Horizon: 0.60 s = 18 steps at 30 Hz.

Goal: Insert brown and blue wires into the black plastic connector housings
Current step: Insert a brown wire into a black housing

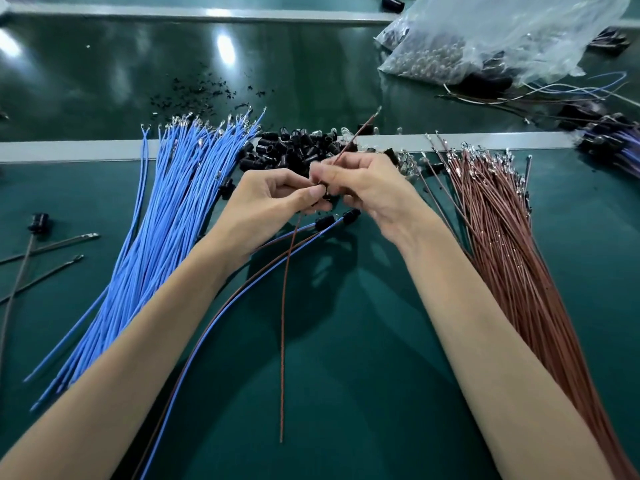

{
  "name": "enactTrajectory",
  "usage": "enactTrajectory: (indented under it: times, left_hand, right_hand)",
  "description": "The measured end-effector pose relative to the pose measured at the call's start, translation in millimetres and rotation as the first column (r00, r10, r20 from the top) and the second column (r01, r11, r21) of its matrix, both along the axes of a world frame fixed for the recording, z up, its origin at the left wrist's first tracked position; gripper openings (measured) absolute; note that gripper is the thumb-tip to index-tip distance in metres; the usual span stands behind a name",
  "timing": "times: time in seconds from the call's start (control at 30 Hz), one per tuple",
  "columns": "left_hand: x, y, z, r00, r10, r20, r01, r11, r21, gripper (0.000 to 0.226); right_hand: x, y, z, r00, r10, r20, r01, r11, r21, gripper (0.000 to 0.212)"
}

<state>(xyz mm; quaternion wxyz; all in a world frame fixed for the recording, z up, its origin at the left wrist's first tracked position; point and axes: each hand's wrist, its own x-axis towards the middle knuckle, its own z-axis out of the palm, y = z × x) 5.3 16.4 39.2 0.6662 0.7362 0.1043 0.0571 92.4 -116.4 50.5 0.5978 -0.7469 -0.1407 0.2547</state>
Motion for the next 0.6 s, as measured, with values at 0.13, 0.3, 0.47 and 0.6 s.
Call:
enactTrajectory:
  times: [0.13,0.3,0.47,0.6]
  left_hand:
    - [0.6,0.9,1.5,1.0,0.014,-0.01,-0.014,1.0,0.004,0.006]
    - [0.6,0.9,-1.4,1.0,-0.003,-0.009,0.003,1.0,0.011,0.009]
    - [4.3,1.3,-13.1,1.0,-0.008,-0.025,0.012,0.986,0.167,0.008]
    - [5.4,-0.9,-24.7,0.998,-0.064,-0.024,0.069,0.938,0.34,0.017]
  right_hand:
    - [3.9,3.1,1.6,0.958,-0.235,-0.165,0.272,0.926,0.261,0.016]
    - [1.6,-2.1,-1.1,0.998,0.05,0.033,-0.048,0.997,-0.052,0.019]
    - [-7.2,12.6,-0.1,0.784,-0.439,0.439,0.48,0.877,0.02,0.025]
    - [-36.3,43.3,2.3,0.669,-0.039,0.742,0.275,0.941,-0.198,0.014]
